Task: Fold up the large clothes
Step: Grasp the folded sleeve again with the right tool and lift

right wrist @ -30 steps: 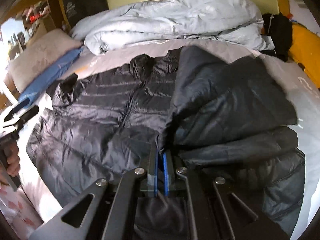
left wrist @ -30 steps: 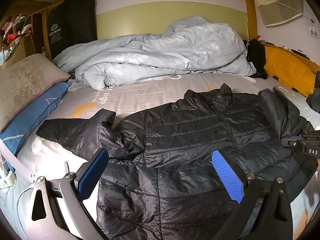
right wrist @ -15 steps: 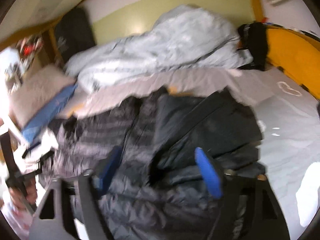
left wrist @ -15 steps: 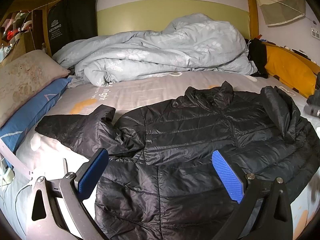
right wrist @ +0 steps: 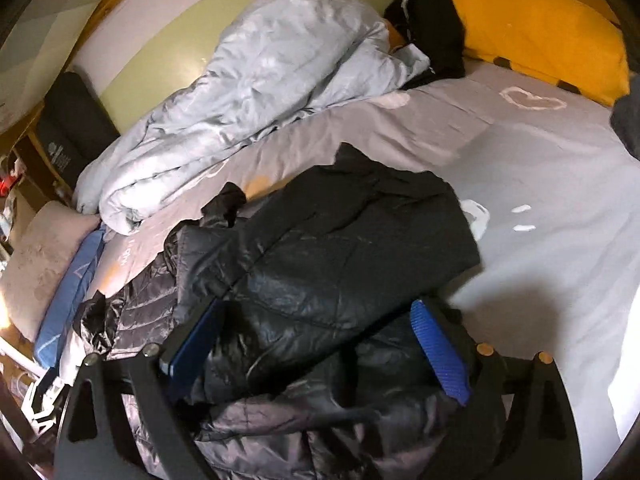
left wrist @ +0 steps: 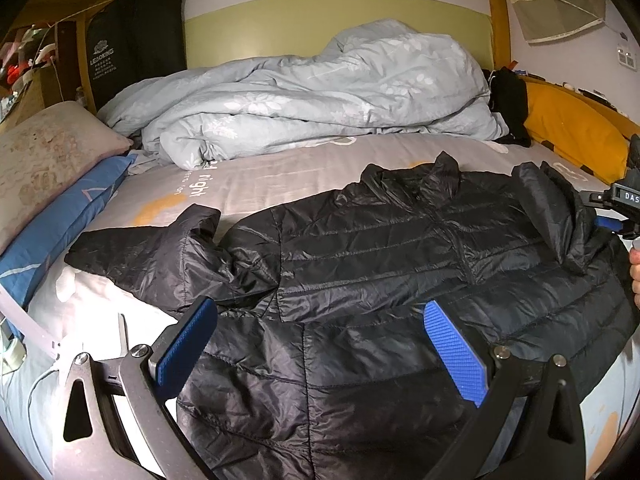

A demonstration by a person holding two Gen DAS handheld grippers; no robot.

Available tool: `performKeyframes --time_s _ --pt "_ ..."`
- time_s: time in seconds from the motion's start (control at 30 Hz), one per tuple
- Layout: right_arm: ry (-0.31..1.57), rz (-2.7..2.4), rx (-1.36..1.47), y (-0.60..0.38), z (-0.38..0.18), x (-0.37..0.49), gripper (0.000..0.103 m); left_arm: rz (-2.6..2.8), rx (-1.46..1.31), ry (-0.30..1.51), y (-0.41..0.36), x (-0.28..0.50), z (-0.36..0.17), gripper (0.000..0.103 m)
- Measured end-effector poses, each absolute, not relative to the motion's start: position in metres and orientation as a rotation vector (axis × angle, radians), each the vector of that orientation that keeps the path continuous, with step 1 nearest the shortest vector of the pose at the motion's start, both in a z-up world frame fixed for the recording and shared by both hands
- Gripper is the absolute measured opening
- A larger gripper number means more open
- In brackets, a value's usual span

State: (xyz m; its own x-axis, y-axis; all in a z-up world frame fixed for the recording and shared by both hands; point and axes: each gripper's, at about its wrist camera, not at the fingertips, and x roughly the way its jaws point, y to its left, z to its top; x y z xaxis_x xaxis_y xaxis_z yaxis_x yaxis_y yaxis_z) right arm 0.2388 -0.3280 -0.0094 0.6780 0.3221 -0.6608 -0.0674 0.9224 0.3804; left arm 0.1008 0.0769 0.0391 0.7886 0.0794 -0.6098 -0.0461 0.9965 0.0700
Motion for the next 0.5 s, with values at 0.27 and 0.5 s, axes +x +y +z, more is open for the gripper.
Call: performKeyframes --time_s 0.27,0.5 --pt "0.721 0.215 0.147 -0.302 -0.005 0.226 0.008 0.096 0.055 0.668 0.076 0.102 0.032 0.103" --pt "0.583 0.333 0.058 -0.271 0.025 0.197 0.005 0.086 0.056 0.636 0.075 0.099 0.039 0.103"
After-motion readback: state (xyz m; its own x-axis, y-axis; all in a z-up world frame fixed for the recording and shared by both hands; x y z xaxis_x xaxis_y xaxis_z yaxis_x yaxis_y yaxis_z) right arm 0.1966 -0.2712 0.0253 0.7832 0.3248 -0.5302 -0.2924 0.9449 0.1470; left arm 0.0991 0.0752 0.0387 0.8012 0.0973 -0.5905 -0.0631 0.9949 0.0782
